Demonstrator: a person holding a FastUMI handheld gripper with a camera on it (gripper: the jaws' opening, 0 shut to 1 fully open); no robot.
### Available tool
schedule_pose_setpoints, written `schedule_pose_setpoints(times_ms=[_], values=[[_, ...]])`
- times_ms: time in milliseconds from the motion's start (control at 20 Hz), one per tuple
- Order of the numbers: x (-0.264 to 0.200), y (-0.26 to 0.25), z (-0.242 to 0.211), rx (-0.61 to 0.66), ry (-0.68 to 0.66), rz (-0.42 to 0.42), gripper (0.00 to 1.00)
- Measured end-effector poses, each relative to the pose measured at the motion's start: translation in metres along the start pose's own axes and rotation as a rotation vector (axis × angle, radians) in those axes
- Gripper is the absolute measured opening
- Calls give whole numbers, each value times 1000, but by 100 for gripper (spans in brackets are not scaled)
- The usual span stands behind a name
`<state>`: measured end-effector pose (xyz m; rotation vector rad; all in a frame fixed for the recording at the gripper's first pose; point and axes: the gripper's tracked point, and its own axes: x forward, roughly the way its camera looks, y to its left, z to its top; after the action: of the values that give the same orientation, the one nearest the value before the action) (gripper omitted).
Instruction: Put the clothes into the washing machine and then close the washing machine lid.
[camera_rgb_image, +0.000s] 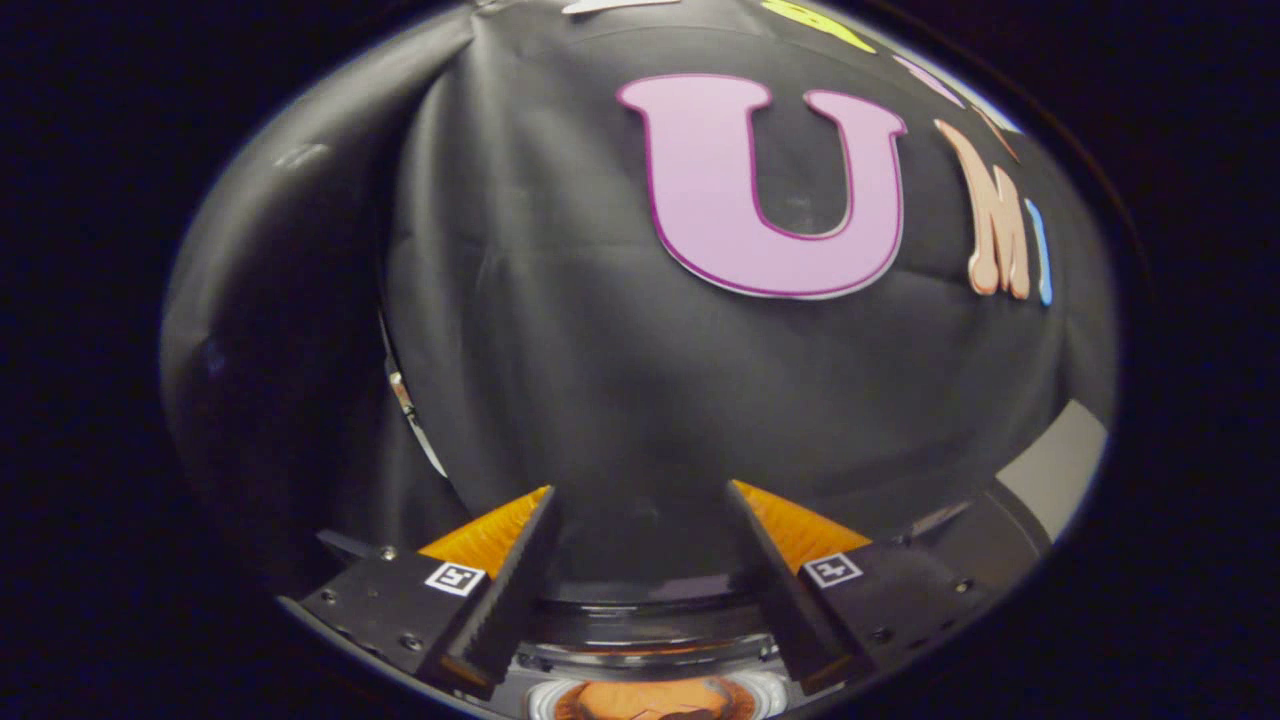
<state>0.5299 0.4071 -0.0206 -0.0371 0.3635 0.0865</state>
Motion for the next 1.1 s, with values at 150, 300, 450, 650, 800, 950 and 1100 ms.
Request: schedule_pose_setpoints(times_ms=[150,300,450,650,800,950,1100], values=[[-6,3,-7,3,29,10,99],[-7,4,-4,-4,20,21,99],[-4,3,-3,-7,11,26,99],[-5,2,-4,-7,10,23,99],[-3,1,-3,-5,1,17,99],[-3,1,-4,-6,7,18,99],[-3,1,-4,-2,11,22,99]])
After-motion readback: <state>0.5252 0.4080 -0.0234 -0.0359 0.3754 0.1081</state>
